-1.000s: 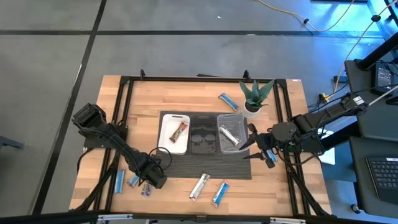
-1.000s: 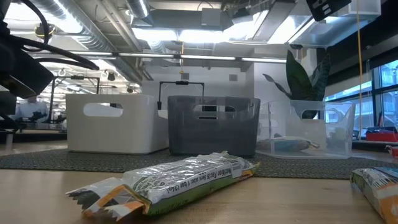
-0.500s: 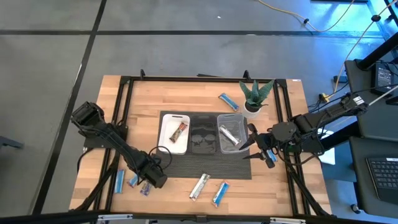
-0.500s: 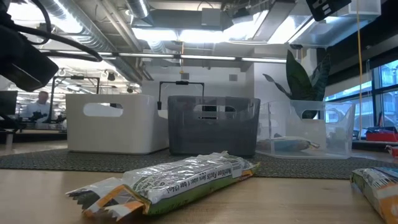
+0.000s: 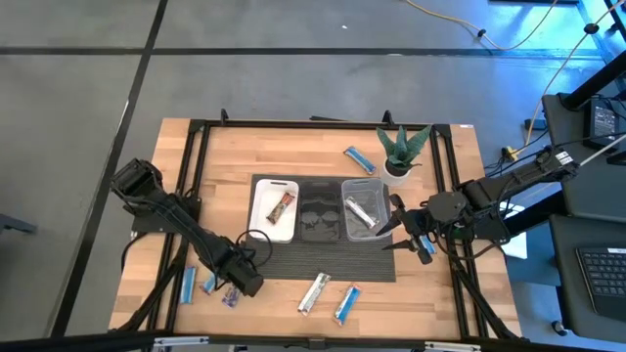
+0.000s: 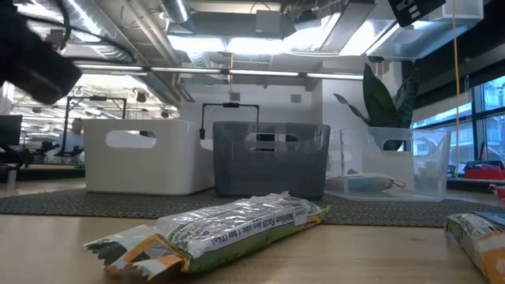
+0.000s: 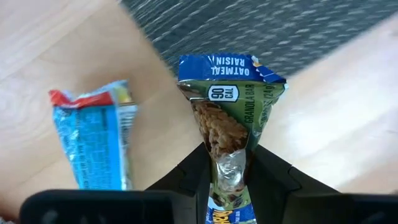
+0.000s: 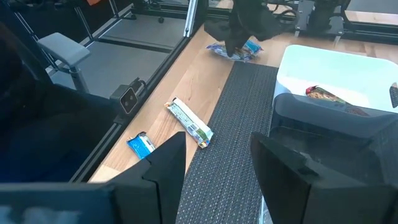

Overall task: Pick and place Granola Bars by type
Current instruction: Put the blue granola bar into the black bin

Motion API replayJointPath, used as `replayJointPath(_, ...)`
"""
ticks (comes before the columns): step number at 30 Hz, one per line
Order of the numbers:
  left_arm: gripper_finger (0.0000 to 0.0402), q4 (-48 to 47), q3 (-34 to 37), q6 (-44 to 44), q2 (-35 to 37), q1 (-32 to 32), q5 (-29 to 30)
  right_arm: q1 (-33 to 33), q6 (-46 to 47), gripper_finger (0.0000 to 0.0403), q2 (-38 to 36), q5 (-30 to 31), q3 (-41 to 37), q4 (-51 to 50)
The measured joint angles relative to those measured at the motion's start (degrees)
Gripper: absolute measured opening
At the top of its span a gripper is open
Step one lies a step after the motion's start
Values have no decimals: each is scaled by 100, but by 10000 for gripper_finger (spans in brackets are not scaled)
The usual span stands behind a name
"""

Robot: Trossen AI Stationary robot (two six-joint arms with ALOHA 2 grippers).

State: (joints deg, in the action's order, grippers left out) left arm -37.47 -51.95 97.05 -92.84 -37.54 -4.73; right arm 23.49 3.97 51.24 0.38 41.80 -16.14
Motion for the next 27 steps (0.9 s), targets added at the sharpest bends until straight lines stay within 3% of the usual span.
replayJointPath(6, 79, 0, -202, -397, 355, 8, 747, 0, 0, 182, 2, 0, 0, 0)
replayJointPath(13, 79, 735, -478, -1715, 732, 376, 1992, 0, -2, 182, 2, 0, -2, 1)
replayJointPath(20, 79, 1388, -834, -3813, 789, 1245, 2187, 0, -2, 182, 2, 0, -2, 4)
replayJointPath(27, 79, 1913, -887, -5335, 793, 2275, 2333, 0, -2, 182, 2, 0, -2, 4)
